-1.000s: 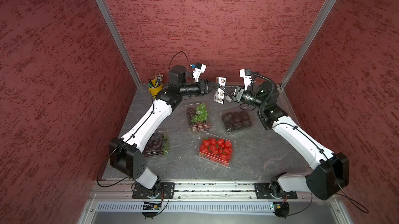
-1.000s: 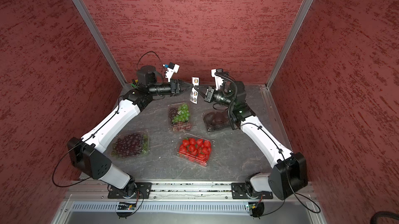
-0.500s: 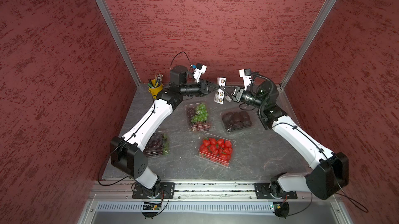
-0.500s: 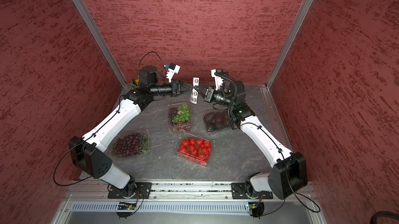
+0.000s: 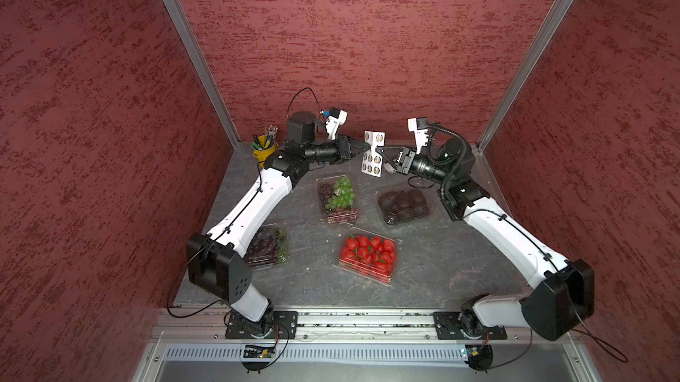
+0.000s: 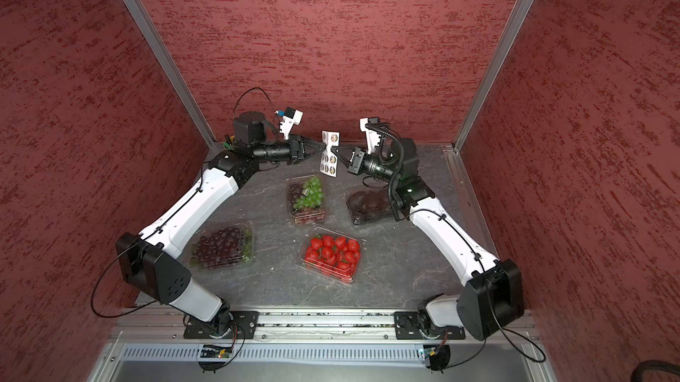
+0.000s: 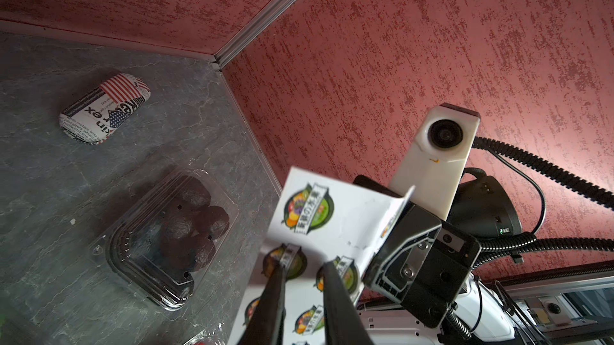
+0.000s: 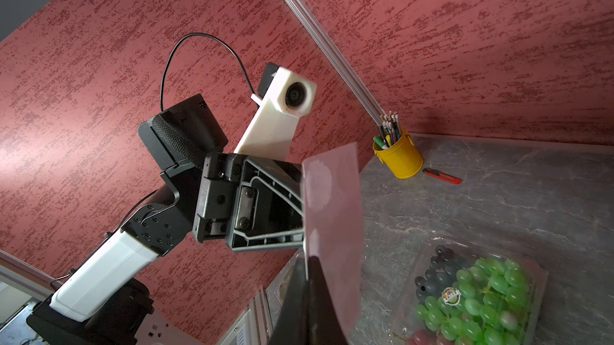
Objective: Label fruit boxes
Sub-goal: Tear off the label from the label sticker.
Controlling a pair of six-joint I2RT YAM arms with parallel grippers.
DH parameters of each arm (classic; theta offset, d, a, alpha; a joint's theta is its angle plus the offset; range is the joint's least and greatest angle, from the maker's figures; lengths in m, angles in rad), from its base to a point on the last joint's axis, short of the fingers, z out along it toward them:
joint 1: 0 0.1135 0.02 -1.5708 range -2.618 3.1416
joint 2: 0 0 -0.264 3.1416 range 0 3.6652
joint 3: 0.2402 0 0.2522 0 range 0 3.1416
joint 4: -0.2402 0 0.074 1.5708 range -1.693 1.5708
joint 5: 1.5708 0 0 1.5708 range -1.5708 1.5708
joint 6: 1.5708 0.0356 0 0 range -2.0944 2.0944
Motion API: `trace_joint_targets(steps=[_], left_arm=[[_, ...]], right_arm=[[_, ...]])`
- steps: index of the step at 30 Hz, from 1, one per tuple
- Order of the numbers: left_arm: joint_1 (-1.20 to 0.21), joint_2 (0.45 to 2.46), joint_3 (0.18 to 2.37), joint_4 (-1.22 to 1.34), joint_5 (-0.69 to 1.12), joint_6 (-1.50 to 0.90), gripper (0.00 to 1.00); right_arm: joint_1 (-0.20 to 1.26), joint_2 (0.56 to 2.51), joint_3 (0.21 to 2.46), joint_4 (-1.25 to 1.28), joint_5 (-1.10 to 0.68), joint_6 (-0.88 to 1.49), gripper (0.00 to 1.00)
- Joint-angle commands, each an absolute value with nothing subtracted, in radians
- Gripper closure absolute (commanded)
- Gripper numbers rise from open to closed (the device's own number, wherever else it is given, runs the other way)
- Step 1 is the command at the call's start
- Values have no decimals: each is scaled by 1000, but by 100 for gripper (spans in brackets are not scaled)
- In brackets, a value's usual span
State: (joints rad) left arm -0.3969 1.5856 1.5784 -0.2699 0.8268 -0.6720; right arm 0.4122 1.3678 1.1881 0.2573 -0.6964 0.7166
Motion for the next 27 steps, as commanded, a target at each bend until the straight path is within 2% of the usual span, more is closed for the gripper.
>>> trace_joint_targets(steps=[1, 9, 12, 16, 22, 27], left_arm=[[-388, 1574, 1577, -274, 815, -656, 78], [-378, 1544, 1565, -249, 819, -673, 77], [-386, 1540, 1562, -215, 832, -687, 62], [-406, 1550, 1583, -217, 843, -672, 54], [-425, 1578, 1618, -265, 828, -640, 54], [-426, 1584, 1621, -274, 821, -628, 61]], right_arm=[[420, 1369, 1216, 279, -701, 701, 100], [420, 1368, 1213, 273, -695, 698, 100], [420, 1372, 1212, 285, -699, 705, 100], [420, 1378, 1211, 293, -704, 713, 100], [420, 1375, 1213, 293, -709, 713, 100], [420, 1373, 1215, 295, -709, 714, 100]])
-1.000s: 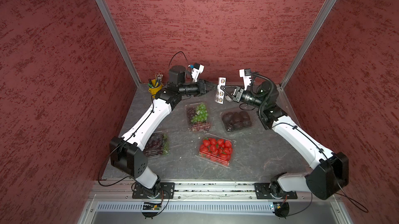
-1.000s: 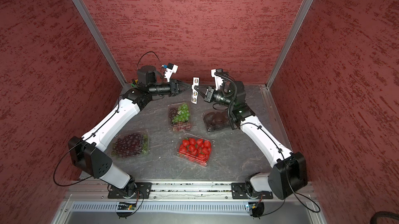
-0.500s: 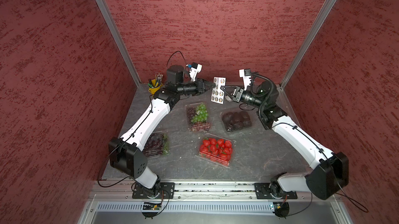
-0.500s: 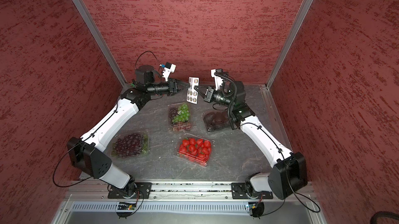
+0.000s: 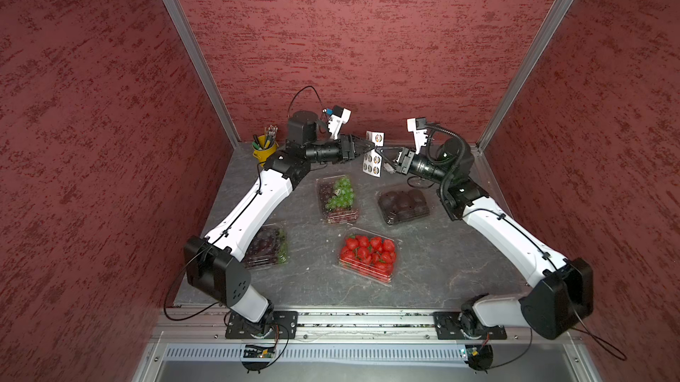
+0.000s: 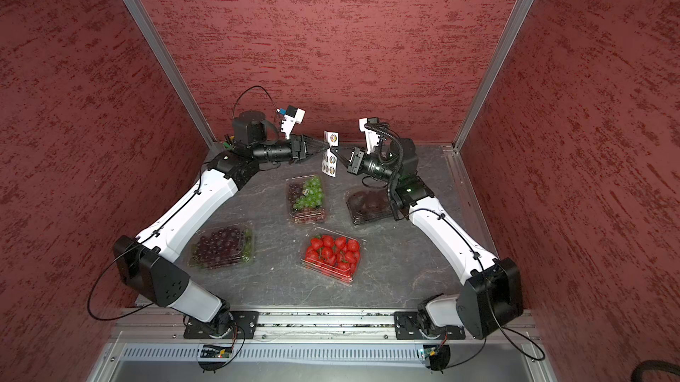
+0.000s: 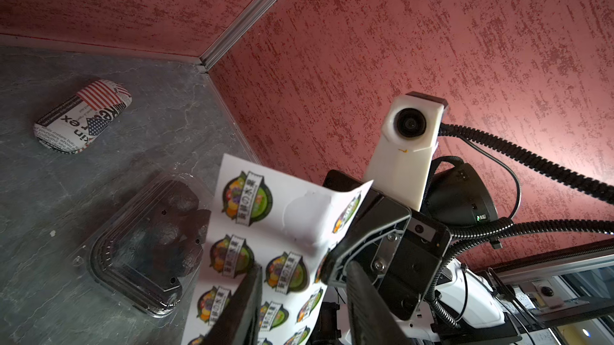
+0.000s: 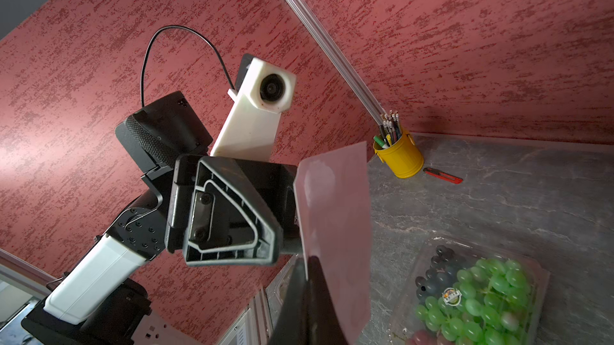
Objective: Label fruit boxes
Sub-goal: Tear off the label from the label sticker.
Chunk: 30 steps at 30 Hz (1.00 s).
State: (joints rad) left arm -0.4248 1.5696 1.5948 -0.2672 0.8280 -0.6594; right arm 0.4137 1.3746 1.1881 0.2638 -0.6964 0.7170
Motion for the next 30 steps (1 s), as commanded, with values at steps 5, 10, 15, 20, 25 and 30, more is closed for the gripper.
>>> trace_joint_targets(steps=[5, 10, 15, 20, 25, 30], left_arm=[[-432, 1590, 1624, -299, 811, -608, 64], [-439, 1598, 1632, -314, 806, -596, 63], [-437, 1601, 1635, -331, 784, -588, 68], [-430, 1599, 1631, -338, 764, -589, 73], [-429, 1601, 1631, -344, 752, -588, 75], [-429, 1602, 1636, -331, 760, -594, 75]], right_arm=[[420, 1376, 1222, 293, -710, 713, 100], [420, 1380, 1227, 293, -714, 713, 100], [419, 1377, 1226, 293, -712, 713, 100], [420, 1374, 1224, 292, -713, 712, 100], [420, 1376, 1224, 294, -713, 712, 100], [420, 1377, 1223, 296, -715, 713, 100]])
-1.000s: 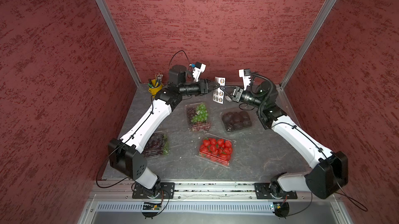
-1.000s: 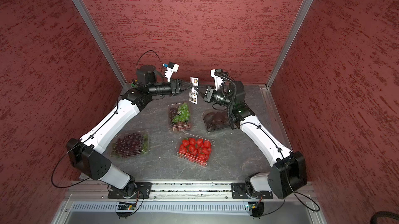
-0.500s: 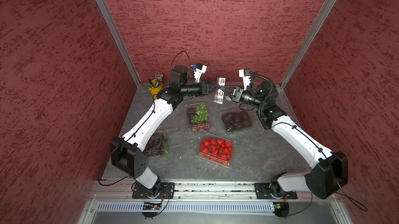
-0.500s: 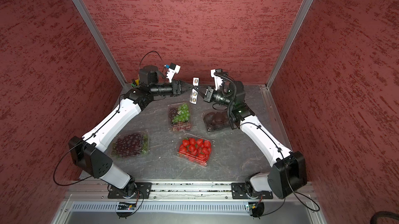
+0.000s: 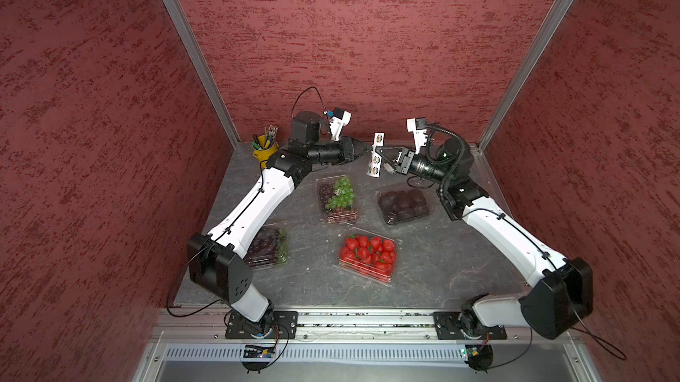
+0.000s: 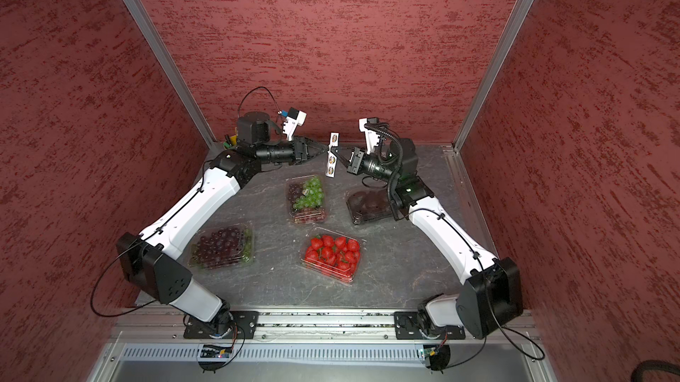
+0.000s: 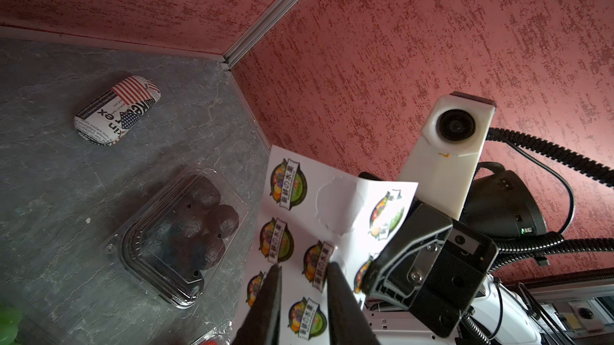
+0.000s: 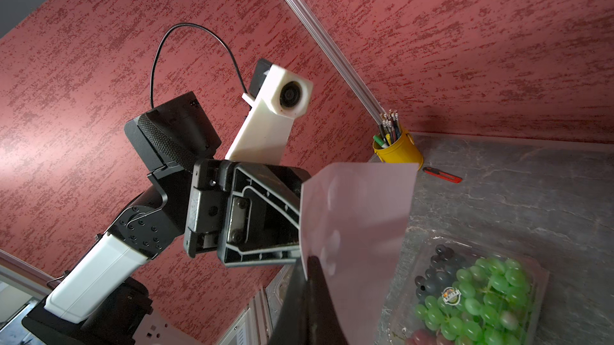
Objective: Label fruit boxes
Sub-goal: Tear off the label from the label sticker.
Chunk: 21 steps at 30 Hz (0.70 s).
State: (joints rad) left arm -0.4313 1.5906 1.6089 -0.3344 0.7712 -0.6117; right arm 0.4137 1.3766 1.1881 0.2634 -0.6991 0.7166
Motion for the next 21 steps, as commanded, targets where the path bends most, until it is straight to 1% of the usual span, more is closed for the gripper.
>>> trace_joint_targets(steps=[1, 5, 7, 9, 13, 21], left_arm=[[-432, 1602, 1636, -324, 764, -600, 75], [-437, 1602, 1636, -297, 777, -605, 80], [-439, 1603, 1637, -291, 781, -608, 86], [-439, 1603, 1637, -285, 787, -613, 89], [-439, 1601, 1636, -276, 792, -619, 100], [-424, 1583, 1622, -281, 775, -620, 100]], right_arm=[[420, 1379, 1223, 297, -716, 713, 100], [420, 1380, 1218, 301, -716, 716, 100], [420, 1379, 1217, 301, -716, 716, 100], [420, 1379, 1216, 301, -715, 715, 100], [420, 1380, 1216, 298, -713, 713, 100], [420, 1379, 1216, 290, -704, 707, 100]])
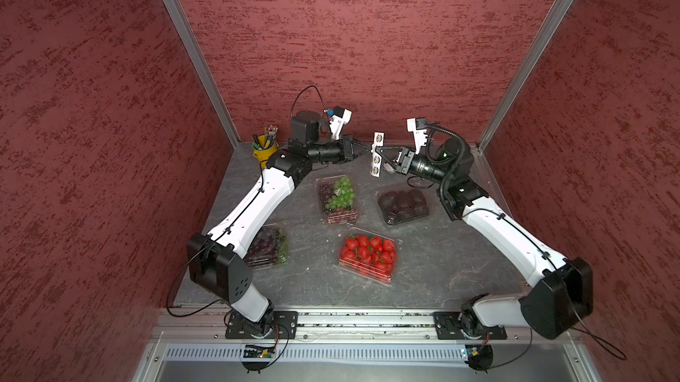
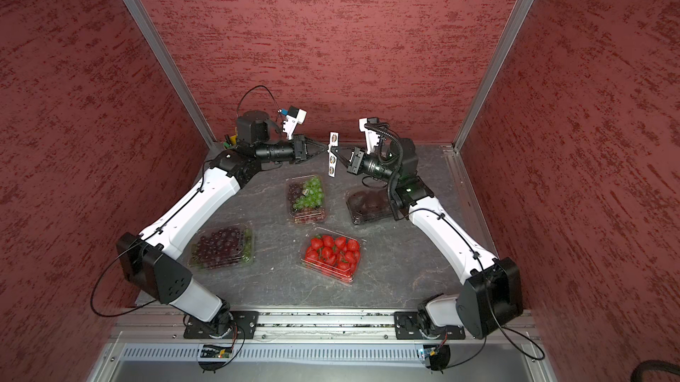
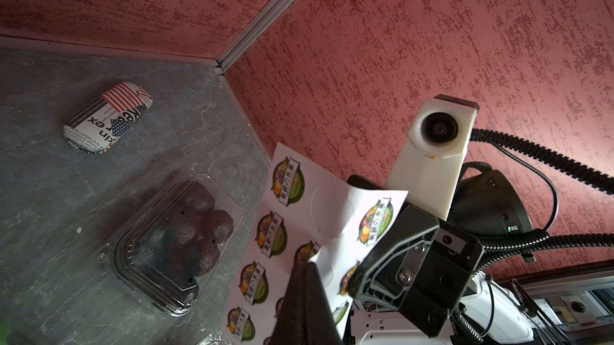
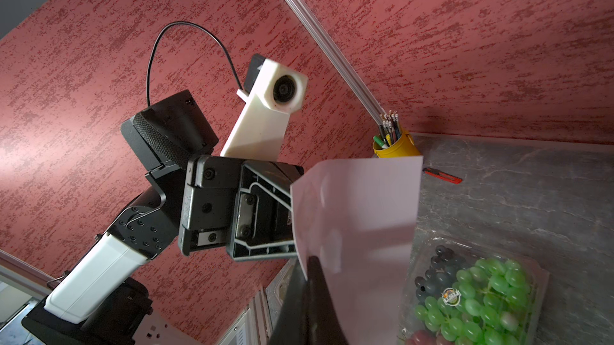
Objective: Label fruit boxes
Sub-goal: Tear off the label from the label sticker.
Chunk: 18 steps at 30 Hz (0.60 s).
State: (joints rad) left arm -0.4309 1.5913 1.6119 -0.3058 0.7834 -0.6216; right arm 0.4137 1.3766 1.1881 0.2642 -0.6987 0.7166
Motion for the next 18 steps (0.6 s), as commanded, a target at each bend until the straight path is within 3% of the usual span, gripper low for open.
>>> trace_joint_targets(steps=[1, 18], left_arm=[[-420, 1580, 1617, -282, 766, -620, 100], [-363, 1544, 1569, -295, 747, -625, 100]], right_arm=[[420, 1379, 1216, 290, -704, 707, 100], [420, 1385, 1221, 279, -691, 700, 100]])
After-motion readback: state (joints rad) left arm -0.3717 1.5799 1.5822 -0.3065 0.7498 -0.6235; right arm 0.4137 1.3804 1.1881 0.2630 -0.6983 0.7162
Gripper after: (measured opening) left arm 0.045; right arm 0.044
